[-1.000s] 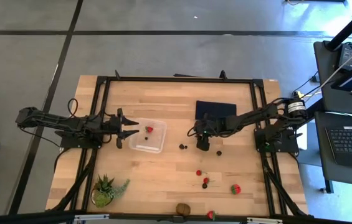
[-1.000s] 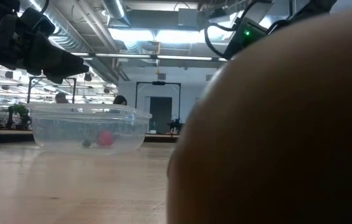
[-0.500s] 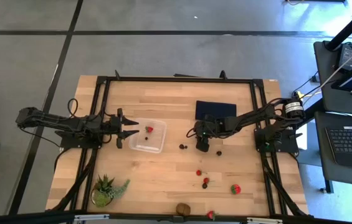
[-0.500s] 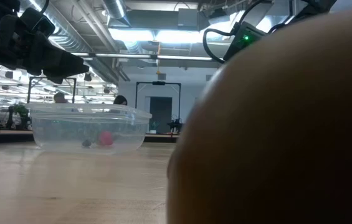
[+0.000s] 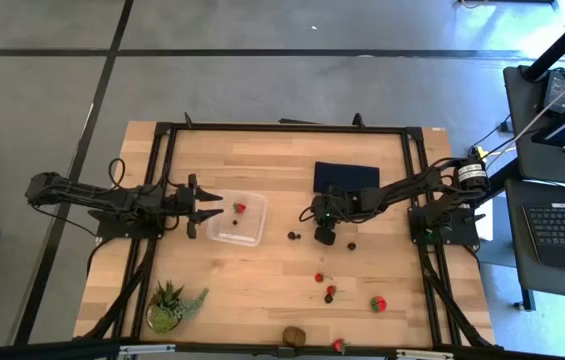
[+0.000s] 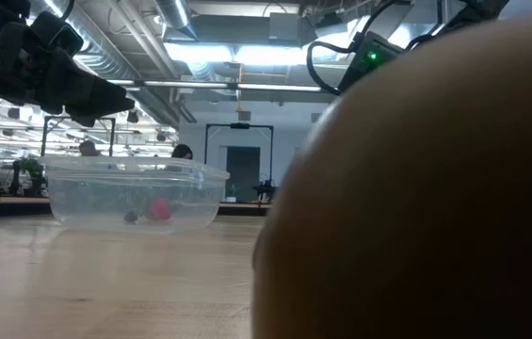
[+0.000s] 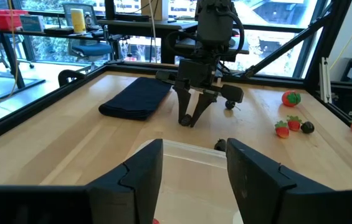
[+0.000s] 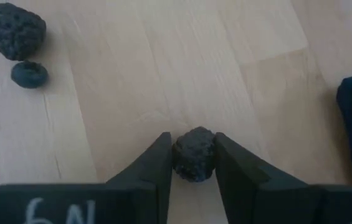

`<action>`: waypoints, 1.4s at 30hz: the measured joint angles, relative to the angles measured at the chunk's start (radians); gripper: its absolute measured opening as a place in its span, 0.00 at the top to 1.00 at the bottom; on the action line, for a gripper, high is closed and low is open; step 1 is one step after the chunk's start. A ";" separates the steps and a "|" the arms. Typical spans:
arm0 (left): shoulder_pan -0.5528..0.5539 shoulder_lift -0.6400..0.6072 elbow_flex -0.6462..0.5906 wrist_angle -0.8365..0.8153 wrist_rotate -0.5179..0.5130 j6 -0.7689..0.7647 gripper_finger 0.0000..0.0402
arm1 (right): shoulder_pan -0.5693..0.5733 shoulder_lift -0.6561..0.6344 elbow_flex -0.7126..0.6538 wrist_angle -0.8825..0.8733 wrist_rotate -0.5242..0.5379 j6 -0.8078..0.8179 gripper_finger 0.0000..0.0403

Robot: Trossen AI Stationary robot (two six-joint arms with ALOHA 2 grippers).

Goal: Pick and placing Produce into tupperware
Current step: Put the top blackberry into the transparent bin

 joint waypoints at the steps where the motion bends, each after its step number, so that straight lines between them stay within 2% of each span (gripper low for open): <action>1: 0.000 0.000 0.000 0.000 0.000 0.000 0.58 | 0.000 0.000 0.000 -0.001 0.000 0.000 0.75; 6: 0.000 0.000 0.000 0.000 0.000 0.000 0.60 | 0.000 0.001 0.001 0.007 0.002 0.007 0.72; 11: 0.000 0.000 0.000 0.000 0.000 0.000 0.61 | -0.003 0.007 0.061 -0.001 0.016 -0.023 0.74; 16: 0.000 0.000 0.000 0.000 0.000 0.000 0.60 | -0.002 0.006 0.187 0.006 0.012 -0.109 0.73; 22: 0.000 0.000 0.000 0.000 -0.003 0.000 0.58 | -0.002 0.011 0.389 0.031 -0.004 -0.303 0.73; 27: 0.000 0.000 0.000 0.000 -0.009 0.000 0.59 | -0.002 0.044 0.517 0.048 -0.087 -0.401 0.74; 32: 0.000 0.001 0.000 -0.003 -0.009 0.001 0.60 | -0.003 0.155 0.643 0.016 -0.103 -0.420 0.74; 42: 0.000 0.001 0.000 -0.032 -0.009 0.000 0.60 | -0.002 0.473 0.966 -0.219 -0.185 -0.421 0.73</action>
